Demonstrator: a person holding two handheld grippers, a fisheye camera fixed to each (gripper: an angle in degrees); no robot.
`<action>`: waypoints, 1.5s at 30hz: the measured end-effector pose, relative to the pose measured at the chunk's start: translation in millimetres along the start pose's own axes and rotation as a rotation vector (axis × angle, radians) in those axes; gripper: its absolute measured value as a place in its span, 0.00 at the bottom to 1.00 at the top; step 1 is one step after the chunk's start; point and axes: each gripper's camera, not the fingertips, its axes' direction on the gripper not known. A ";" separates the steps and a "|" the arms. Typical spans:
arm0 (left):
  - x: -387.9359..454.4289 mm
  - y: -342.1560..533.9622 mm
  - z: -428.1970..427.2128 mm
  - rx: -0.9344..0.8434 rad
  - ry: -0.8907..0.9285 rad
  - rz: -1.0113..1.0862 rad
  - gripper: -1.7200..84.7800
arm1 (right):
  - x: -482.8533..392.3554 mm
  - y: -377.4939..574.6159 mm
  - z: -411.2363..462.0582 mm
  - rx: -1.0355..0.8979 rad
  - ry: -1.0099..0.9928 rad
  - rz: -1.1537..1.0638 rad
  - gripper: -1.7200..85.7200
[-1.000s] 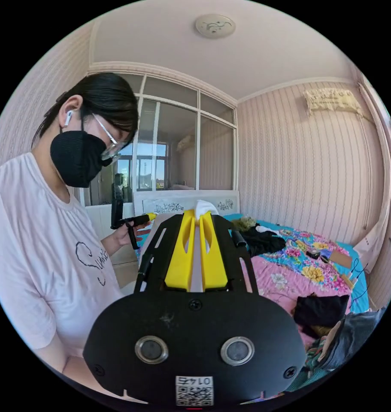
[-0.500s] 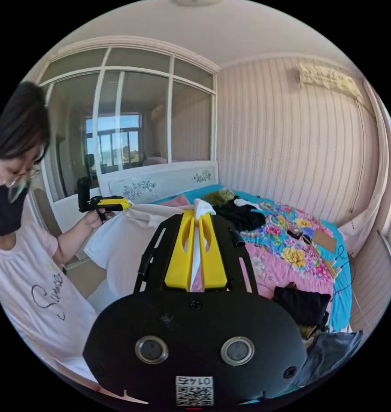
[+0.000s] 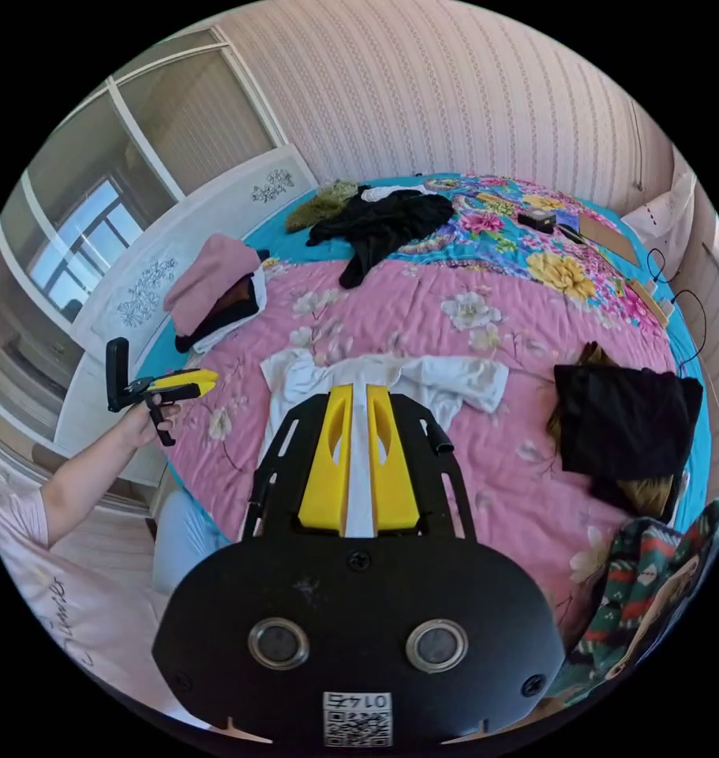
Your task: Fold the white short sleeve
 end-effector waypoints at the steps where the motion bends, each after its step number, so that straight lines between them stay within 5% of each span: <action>1: 5.9 28.0 8.7 -0.033 0.015 -0.002 0.11 | 10.7 22.8 5.1 -0.034 -0.009 0.026 0.05; 7: 43.8 134.3 46.9 -0.127 0.032 -0.147 0.14 | 48.3 136.3 22.5 -0.201 -0.076 0.262 0.07; 16: 41.1 123.3 96.8 -0.293 -0.035 -0.201 0.04 | 55.9 174.3 65.2 -0.295 -0.094 0.417 0.07; 22: 33.7 105.7 52.1 -0.217 0.039 -0.145 0.01 | 47.5 141.9 44.0 -0.148 -0.227 0.300 0.04; 28: 1.2 103.5 -22.3 -0.005 -0.078 -0.233 0.01 | 12.5 111.7 53.2 -0.188 -0.226 0.088 0.07; 35: -73.8 117.5 -21.7 -0.077 -0.205 -0.460 0.01 | 28.1 107.3 80.7 -0.229 -0.113 0.160 0.25; 45: -79.1 126.1 -7.9 -0.133 -0.126 -0.430 0.01 | 37.9 115.0 97.8 -0.182 0.015 0.264 0.21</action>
